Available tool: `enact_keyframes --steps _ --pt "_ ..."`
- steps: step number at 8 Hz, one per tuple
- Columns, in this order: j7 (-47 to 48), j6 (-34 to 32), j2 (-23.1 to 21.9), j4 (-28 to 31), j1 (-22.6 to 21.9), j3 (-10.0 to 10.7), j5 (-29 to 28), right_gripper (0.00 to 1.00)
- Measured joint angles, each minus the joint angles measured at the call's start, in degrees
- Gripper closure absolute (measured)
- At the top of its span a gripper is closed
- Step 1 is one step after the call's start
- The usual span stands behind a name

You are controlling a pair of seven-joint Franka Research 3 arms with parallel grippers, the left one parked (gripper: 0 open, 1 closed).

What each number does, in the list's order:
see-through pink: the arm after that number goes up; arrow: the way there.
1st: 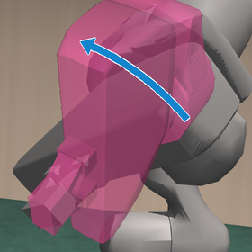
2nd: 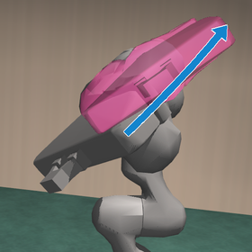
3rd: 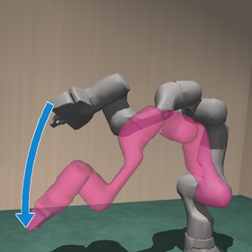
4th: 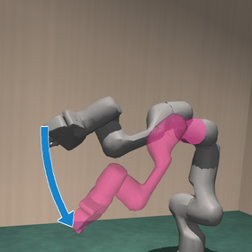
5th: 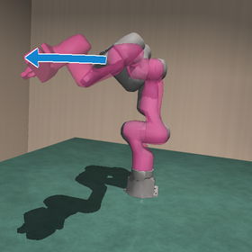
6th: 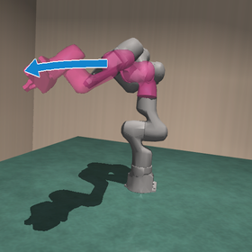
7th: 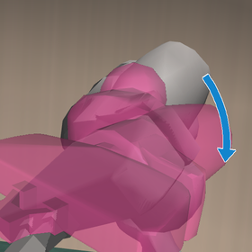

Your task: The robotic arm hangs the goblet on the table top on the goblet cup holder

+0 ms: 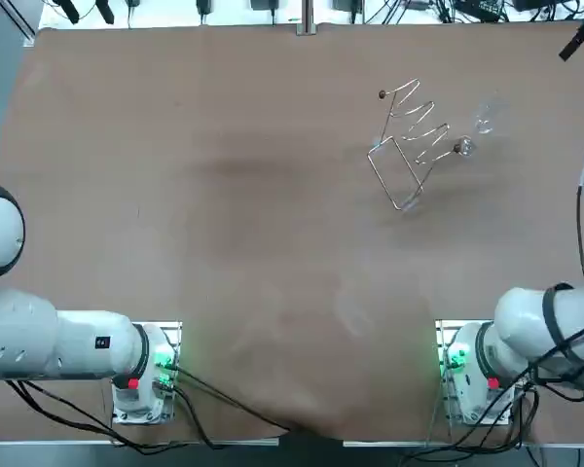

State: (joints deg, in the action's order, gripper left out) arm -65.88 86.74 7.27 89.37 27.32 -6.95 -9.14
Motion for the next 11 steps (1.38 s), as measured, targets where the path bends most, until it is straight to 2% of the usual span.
enact_keyframes --steps 6,9,11 --pt "-37.4 6.4 12.7 0.6 7.0 0.1 -8.3 0.00" --pt "-52.5 7.9 18.6 0.7 10.5 0.1 -13.4 0.00" --pt "-58.6 9.0 22.2 0.7 11.8 0.1 -16.1 0.00"
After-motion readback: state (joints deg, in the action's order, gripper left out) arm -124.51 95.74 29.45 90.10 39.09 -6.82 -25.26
